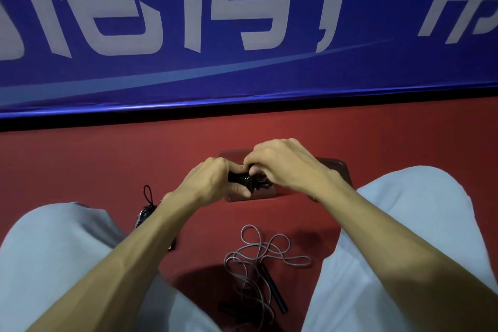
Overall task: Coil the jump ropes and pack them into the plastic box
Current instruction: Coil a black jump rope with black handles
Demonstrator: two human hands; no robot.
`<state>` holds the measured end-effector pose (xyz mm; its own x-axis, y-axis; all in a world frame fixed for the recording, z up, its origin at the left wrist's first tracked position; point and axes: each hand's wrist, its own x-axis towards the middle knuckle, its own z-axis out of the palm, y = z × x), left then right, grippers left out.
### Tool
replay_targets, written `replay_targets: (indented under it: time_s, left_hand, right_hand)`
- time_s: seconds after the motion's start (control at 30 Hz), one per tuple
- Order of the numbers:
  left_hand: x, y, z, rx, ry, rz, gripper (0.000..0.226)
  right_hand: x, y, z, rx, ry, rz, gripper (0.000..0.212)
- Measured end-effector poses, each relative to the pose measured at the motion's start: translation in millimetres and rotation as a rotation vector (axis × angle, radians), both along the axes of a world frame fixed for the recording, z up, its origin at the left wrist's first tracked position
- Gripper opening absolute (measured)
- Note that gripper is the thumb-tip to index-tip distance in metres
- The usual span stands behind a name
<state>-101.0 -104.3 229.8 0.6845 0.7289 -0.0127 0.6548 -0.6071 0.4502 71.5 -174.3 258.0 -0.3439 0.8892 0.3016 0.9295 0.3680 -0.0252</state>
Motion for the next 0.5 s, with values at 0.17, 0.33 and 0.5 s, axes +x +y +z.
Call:
replay_targets:
  time_s: [0.17,0.33,0.5]
  left_hand:
    - [-0.6,-3.6,0.2,-0.076,-0.075,-0.012,0.031]
    - [4.1,-9.6,0.8,-0.153,-0.198,0.012,0.016]
    - [2.6,-13.5,12.9,-0.405,-0.497,-0.042,0.026]
  right_hand:
    - [-0.1,6.0,-6.3,0.088,0.346,-0.139,0.023]
    - [8.3,7.5,-5.7,0.044,0.389,-0.217,0.019]
    - [30.6,14.5,-4.4,-0.063,0.47,-0.067,0.013]
